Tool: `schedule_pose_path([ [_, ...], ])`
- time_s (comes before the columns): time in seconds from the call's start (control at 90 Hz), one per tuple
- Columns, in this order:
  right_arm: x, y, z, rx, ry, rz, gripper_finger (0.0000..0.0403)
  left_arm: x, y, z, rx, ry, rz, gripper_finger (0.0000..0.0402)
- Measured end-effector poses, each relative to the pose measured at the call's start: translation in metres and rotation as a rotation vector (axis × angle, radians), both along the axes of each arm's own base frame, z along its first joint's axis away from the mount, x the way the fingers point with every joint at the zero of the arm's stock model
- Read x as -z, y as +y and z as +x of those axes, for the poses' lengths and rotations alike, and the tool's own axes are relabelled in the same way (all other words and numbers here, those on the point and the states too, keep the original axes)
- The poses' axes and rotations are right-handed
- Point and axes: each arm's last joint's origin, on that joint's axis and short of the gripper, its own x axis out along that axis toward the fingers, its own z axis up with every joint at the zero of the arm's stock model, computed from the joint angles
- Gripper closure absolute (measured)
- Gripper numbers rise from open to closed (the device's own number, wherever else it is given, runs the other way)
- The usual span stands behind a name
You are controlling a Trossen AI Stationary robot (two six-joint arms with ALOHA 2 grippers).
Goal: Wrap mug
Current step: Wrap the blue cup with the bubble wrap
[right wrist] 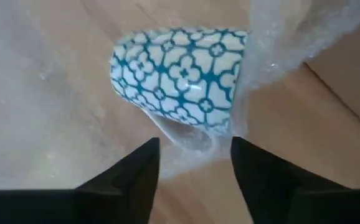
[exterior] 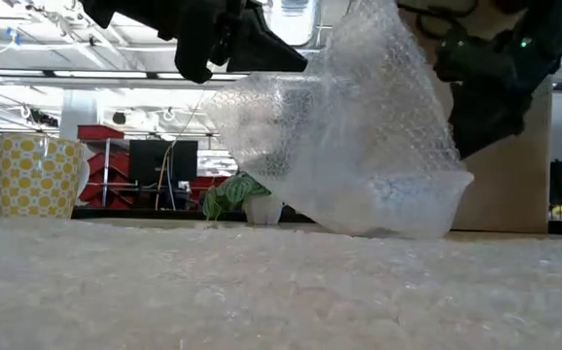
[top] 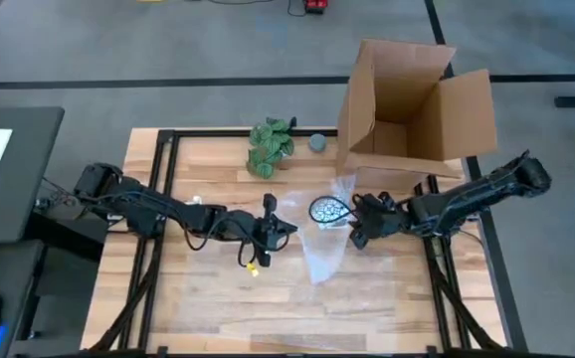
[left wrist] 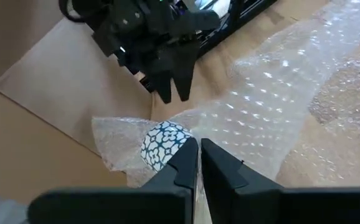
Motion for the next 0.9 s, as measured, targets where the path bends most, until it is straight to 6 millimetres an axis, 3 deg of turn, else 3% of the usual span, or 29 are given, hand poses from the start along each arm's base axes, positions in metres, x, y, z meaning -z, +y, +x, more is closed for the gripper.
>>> schedule_pose_path([
  [0.178,0.015,-0.022,-0.007,0.034,-0.029,0.046,0.0141,0.000,-0.005,-0.001,0.015,0.000,0.000,0.0402],
  [0.6,0.037,-0.051,-0.006,-0.008,-0.282,0.141,0.0138,0.000,-0.005,-0.001,0.014,0.000,-0.003,0.0402],
  [0.744,0.040,-0.052,0.003,-0.027,-0.320,0.149,0.0152,0.000,-0.005,-0.001,0.011,-0.002,-0.013,0.0402],
  [0.9,0.045,-0.047,0.015,-0.088,-0.373,0.184,0.0203,0.000,-0.005,-0.001,0.009,0.000,-0.017,0.0402],
])
